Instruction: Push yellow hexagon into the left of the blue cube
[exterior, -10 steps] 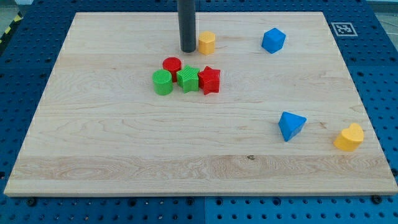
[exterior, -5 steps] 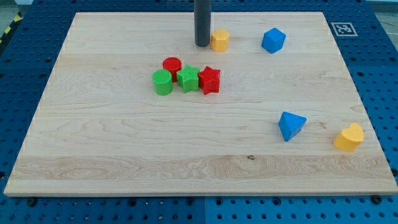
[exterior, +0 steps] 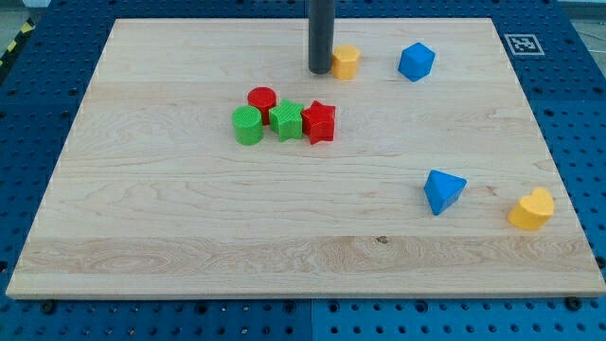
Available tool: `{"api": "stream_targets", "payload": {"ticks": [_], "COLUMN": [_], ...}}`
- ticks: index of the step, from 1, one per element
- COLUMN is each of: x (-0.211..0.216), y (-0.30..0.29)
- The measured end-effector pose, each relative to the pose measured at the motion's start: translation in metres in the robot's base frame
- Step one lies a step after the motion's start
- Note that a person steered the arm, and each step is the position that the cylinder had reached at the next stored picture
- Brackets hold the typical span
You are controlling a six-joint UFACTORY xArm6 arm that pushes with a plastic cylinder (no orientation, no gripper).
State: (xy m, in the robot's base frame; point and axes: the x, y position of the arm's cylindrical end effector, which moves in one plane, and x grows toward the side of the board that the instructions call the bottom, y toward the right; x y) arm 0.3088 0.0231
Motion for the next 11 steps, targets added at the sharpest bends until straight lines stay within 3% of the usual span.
{"api": "stream_targets", "payload": {"ticks": [11], "x": [-0.005], "y": [0.06]}}
